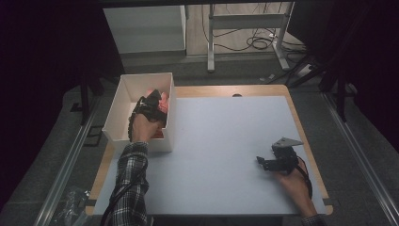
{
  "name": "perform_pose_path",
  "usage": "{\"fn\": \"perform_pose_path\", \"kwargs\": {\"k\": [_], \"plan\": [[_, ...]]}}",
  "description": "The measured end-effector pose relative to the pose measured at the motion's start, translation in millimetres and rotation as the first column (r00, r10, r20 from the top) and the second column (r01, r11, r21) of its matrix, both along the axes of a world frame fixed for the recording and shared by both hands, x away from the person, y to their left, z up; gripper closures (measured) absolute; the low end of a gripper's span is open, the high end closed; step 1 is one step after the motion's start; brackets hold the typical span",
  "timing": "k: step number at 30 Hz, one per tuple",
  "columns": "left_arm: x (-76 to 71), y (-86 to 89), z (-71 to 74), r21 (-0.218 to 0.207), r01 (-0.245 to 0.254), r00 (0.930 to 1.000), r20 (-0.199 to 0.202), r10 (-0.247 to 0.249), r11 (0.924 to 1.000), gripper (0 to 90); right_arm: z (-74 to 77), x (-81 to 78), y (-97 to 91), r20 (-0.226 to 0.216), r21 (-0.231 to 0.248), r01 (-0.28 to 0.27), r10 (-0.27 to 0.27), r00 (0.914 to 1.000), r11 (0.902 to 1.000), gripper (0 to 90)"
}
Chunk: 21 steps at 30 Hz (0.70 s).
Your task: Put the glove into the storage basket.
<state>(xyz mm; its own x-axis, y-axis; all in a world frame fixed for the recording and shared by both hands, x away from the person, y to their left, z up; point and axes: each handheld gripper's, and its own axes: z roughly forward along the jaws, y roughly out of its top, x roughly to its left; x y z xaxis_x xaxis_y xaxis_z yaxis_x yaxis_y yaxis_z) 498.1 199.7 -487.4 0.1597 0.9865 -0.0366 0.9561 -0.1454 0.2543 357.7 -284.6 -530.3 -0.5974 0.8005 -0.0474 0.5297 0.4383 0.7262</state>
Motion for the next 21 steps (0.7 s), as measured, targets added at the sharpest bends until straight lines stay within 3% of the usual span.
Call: {"fn": "perform_pose_path", "kwargs": {"k": [11, 21], "plan": [[-12.7, 5.0, 14.1, -0.050, 0.033, 0.9972, 0.069, -0.029, 0.9982, 5.2, 0.0, 0.0, 0.0, 0.000, 0.000, 0.000, 0.000, 1.0000, 1.0000, 18.8], [-27.7, 12.8, 26.3, -0.062, 0.065, 0.9858, 0.159, -0.054, 0.9959, 3.5, 0.0, 0.0, 0.0, 0.000, -0.001, 0.000, 0.000, 1.0000, 1.0000, 18.7]]}}
